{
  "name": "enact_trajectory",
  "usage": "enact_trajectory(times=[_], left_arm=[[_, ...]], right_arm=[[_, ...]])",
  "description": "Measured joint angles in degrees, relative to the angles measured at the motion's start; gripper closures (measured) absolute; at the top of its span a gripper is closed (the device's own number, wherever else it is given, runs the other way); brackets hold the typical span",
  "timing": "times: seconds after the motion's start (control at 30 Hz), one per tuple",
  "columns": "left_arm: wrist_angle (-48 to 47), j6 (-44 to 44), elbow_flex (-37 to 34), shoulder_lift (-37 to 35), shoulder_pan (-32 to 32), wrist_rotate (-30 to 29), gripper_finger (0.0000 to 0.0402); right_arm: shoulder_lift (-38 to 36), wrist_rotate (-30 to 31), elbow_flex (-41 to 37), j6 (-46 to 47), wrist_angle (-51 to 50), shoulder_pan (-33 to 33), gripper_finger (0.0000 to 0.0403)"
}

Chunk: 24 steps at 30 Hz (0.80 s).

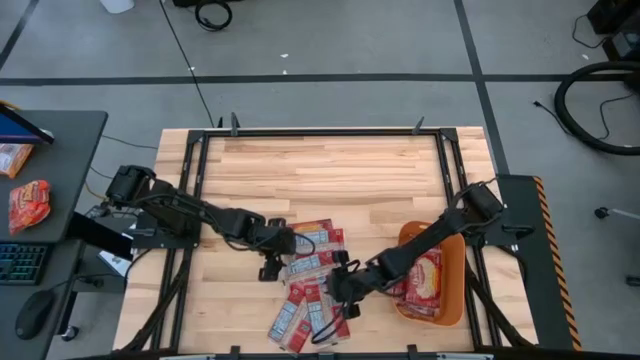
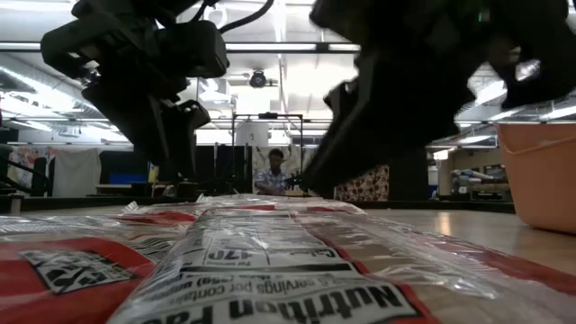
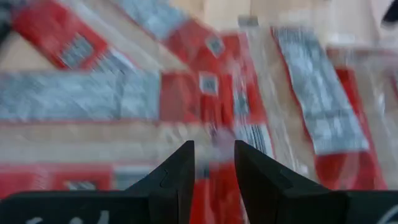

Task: Sort popcorn bags into baskets
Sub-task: Put the red popcorn bag into the orange bin

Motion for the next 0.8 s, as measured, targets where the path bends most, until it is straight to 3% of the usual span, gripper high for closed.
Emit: enact_trajectory(times=[0.13, 0.43, 0.6, 0.8], left_arm=[[0.45, -0.04, 0.00, 0.00, -0.27, -0.08, 0.0155], [5.02, 0.71, 0.00, 0.00, -0.27, -2.20, 0.0155], [6.59, 1.98, 0.00, -0.02, -0.13, -4.96, 0.0155], [8.21, 6.10, 0.00, 2.42, -0.92, -10.69, 0.0155]], right_arm=[[0.92, 2.03, 0.02, 1.09, -4.25, -1.81, 0.0285], [0.88, 16.53, 0.05, 1.47, -14.43, -8.29, 0.0285], [-2.91, 16.35, -0.09, 0.32, -16.89, -11.06, 0.0285], [-10.64, 14.07, -0.07, 6.40, -20.64, -9.75, 0.0285]])
